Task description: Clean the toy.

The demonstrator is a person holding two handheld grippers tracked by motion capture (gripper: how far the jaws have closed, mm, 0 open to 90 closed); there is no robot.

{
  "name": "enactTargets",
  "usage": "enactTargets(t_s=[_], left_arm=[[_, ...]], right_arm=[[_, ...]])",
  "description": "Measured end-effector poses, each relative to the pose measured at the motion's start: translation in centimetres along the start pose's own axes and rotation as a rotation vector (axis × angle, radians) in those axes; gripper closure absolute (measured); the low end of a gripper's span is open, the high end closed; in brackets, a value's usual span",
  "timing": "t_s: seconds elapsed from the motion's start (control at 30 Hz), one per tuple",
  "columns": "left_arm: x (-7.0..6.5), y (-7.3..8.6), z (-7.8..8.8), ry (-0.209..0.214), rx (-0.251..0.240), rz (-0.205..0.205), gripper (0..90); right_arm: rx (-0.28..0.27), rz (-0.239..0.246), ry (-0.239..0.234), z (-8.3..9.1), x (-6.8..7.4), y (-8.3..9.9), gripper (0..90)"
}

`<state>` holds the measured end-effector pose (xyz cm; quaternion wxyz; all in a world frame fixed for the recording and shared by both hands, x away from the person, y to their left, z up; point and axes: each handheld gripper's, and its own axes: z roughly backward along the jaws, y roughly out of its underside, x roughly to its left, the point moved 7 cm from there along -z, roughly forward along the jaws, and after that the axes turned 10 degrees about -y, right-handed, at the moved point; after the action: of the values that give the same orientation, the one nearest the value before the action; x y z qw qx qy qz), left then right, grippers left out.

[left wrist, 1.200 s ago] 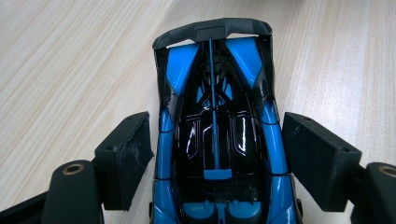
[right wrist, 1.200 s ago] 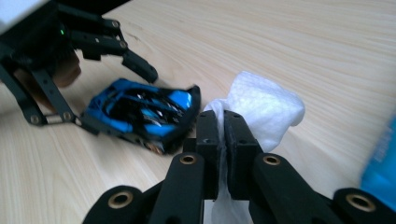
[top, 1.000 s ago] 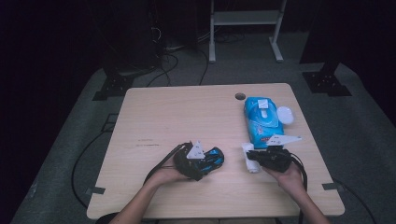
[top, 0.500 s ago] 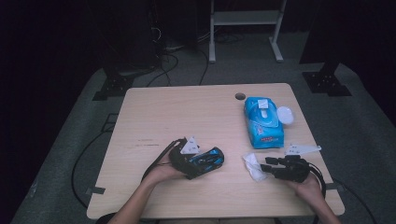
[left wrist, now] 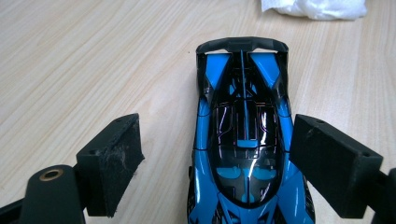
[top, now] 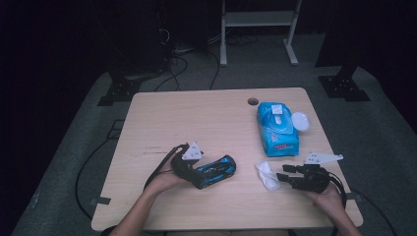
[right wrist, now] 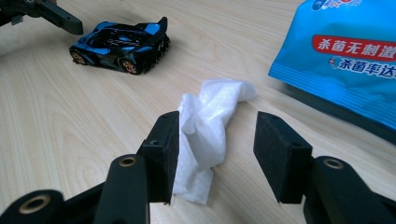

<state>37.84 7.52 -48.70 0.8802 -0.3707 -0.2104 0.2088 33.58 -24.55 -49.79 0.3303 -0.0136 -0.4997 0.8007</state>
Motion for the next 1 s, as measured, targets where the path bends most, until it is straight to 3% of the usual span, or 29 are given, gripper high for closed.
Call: enactTargets(t_s=[0.43,1.0], left_arm=[[1.0,2.5,1.8,-0.028,0.029,0.014,16.2],[1.9,4.2,3.3,-0.069,0.034,0.037,14.7]], right_arm=[[-0.018,-0.023,0.011,1.0,-0.6,0.5,47.9],[-0.003,-0.013,0.015,0.9,-0.3,0.8,44.7]])
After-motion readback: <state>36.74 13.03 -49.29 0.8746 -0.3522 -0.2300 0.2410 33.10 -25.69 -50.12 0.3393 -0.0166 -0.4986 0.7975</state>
